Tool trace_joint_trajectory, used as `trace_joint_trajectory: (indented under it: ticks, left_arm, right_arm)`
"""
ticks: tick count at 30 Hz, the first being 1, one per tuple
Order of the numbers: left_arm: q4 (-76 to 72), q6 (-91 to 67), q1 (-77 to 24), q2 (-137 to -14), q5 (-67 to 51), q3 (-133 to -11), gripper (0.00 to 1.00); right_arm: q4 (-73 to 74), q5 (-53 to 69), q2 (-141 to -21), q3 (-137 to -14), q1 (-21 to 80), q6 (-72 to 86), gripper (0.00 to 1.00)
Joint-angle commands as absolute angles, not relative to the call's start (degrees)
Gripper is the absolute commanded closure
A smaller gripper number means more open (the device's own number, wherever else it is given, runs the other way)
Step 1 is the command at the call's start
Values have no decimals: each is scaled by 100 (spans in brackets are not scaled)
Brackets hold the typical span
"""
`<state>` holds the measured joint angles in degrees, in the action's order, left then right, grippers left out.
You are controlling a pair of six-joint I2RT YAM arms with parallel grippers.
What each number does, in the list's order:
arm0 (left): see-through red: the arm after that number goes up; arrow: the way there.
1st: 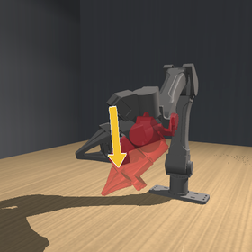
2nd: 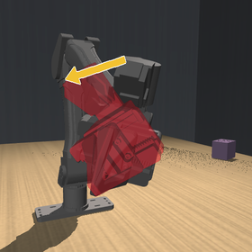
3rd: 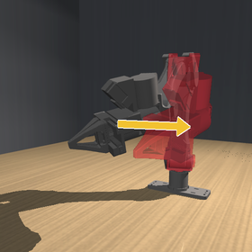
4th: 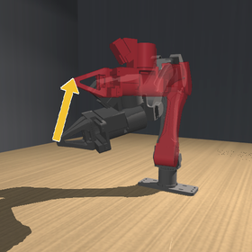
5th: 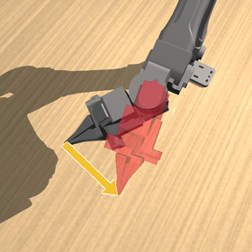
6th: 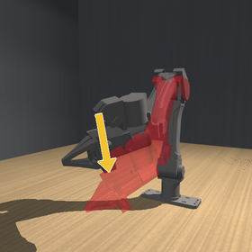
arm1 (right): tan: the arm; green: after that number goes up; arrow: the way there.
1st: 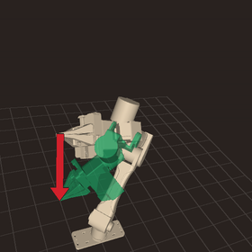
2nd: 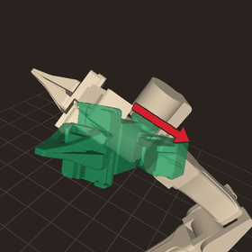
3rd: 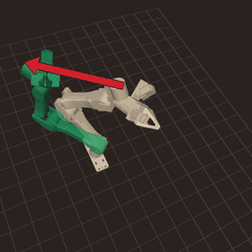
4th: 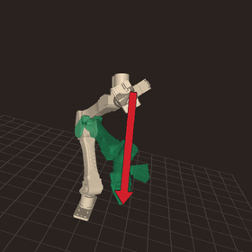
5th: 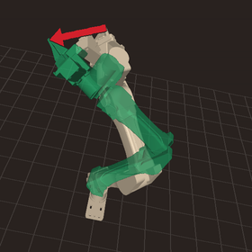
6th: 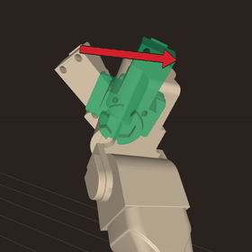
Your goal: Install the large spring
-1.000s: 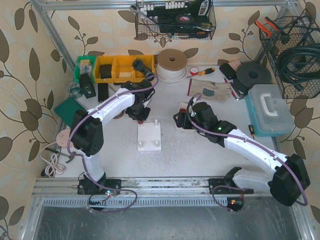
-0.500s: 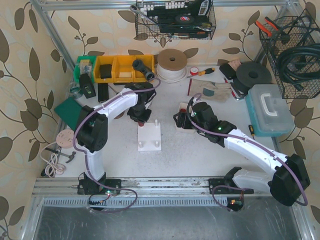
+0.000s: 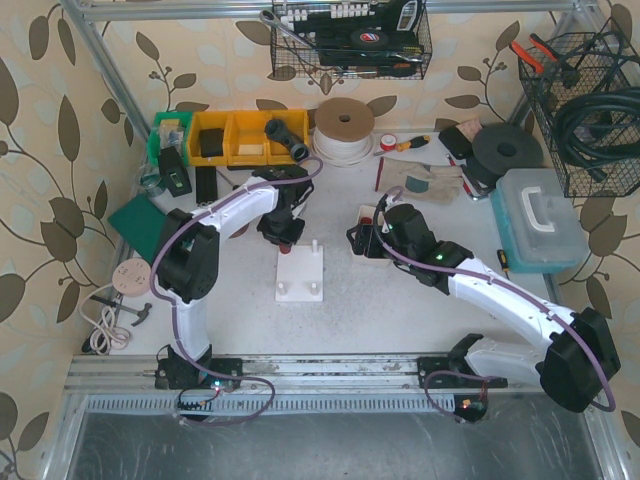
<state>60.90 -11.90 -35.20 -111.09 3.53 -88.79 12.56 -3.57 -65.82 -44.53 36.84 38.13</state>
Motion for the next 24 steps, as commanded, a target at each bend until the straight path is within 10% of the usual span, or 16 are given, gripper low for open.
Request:
trace_joint_trajectory:
  ticks: [1,18,24]
  left_arm:
    - [6067,-1153,-3466,-11237,194,-8915,100]
    - [6082,-1222,-3366,-11343,181,-8906,100]
    - [6060,-1253,-3365,-11275,233,-8859,65]
  right_arm:
    - [1151,-308,-6570,-4359,3657,3847,17]
    - [1144,-316,-6548,-4336,3655,3857,17]
    - [1143,-268,-6565,-4349,3648,3850,17]
